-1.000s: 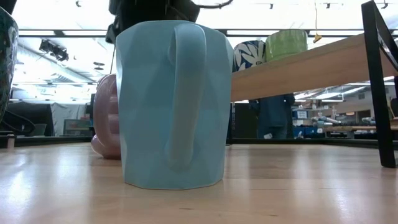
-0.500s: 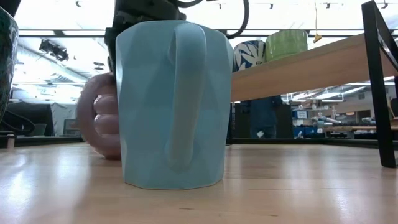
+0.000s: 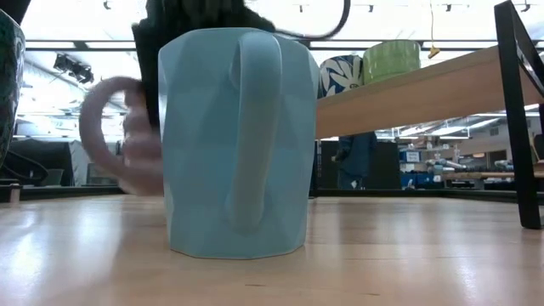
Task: Place coffee mugs
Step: Put the purple mug on the shelf
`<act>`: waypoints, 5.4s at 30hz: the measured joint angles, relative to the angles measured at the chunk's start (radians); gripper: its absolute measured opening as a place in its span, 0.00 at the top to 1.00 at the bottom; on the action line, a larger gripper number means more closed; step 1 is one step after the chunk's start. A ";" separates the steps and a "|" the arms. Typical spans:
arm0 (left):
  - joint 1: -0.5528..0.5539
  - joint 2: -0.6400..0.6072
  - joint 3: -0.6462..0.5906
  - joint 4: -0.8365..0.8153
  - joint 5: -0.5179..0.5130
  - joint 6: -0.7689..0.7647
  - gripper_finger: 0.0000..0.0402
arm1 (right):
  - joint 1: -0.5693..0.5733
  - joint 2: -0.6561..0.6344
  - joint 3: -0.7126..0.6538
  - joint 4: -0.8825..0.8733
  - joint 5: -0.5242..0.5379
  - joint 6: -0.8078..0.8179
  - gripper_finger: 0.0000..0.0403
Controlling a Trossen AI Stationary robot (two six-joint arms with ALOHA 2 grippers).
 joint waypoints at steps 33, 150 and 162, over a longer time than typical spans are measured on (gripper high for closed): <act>0.215 0.007 0.640 -0.088 -0.303 0.704 0.91 | -0.001 -0.001 0.000 -0.038 0.036 0.015 0.57; 0.308 0.095 0.641 0.007 -0.306 0.730 0.66 | -0.005 -0.021 0.000 0.029 0.080 -0.050 0.57; 0.305 0.060 0.641 0.033 -0.281 0.713 0.66 | -0.005 -0.021 0.000 0.028 0.082 -0.050 0.57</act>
